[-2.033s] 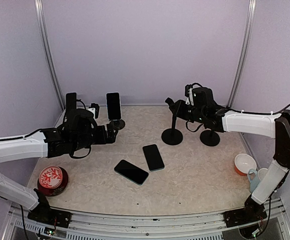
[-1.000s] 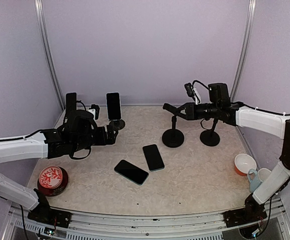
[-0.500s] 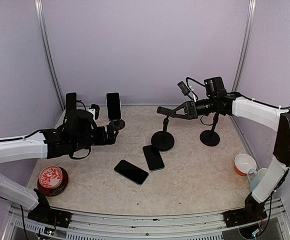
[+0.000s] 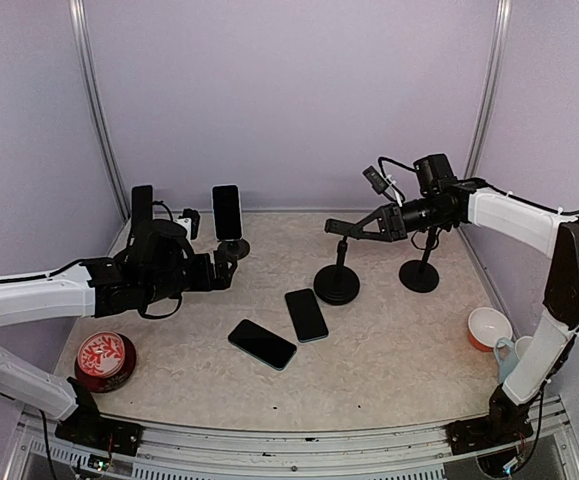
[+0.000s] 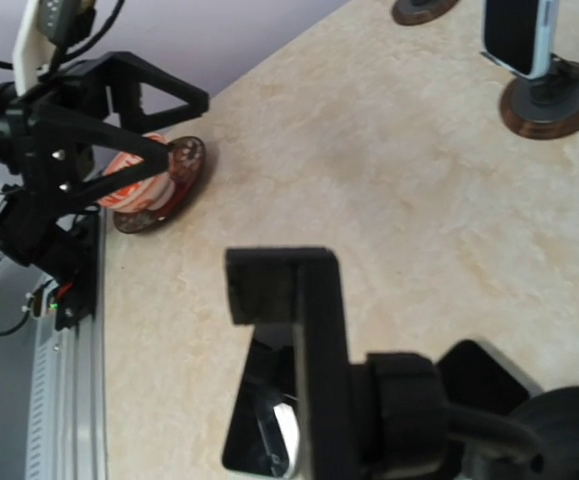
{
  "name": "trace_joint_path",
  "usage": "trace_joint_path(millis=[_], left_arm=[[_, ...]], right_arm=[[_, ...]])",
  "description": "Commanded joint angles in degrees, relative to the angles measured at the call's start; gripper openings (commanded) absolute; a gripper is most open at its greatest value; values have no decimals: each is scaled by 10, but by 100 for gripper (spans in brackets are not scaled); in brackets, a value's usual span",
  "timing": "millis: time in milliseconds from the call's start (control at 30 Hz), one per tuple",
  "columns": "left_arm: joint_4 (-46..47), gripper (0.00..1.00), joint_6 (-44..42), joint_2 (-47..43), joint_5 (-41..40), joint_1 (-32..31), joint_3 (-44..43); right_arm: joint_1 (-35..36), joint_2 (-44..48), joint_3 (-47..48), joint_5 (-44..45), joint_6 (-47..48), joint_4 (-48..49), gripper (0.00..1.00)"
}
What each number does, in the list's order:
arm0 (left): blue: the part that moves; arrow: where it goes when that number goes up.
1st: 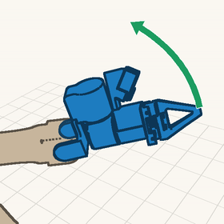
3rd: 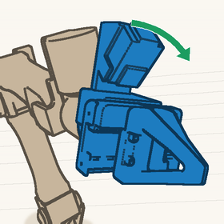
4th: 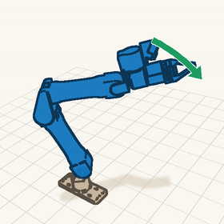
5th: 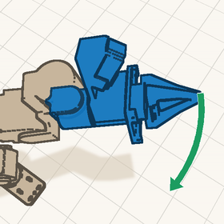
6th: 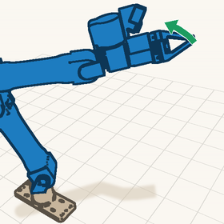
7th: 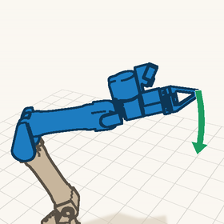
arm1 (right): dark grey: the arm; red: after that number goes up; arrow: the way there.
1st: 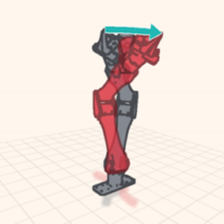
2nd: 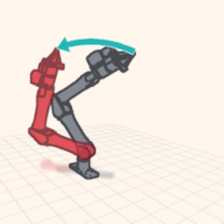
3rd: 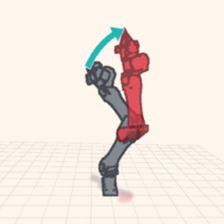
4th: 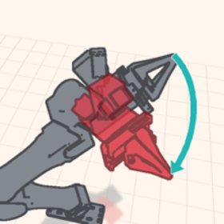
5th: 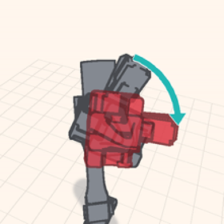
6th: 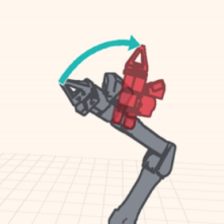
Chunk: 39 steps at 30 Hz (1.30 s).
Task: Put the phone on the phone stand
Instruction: Adjust the phone stand at the center of the board.
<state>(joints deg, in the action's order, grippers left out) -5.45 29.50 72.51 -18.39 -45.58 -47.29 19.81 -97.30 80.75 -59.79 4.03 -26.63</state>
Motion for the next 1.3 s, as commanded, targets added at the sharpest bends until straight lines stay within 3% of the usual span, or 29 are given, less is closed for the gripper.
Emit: trace_joint_path(millis=[0,333,733,867,1100,1267], left_arm=[[7,99,-10,7,2,-4,-15],[6,99,-12,10,3,-4,-15],[10,99,-4,5,5,-4,-3],[10,99,-3,3,6,-4,-2],[12,99,-3,5,6,-4,-2],[17,99,-1,9,11,-4,-1]], right_arm=[[-20,22,20,-24,44,-5,3],[-24,-1,19,-33,59,-17,4],[-24,-35,39,-10,72,-42,16],[-25,-39,45,0,73,-47,25],[-24,-26,54,56,60,-52,50],[-21,0,45,91,46,-45,59]])
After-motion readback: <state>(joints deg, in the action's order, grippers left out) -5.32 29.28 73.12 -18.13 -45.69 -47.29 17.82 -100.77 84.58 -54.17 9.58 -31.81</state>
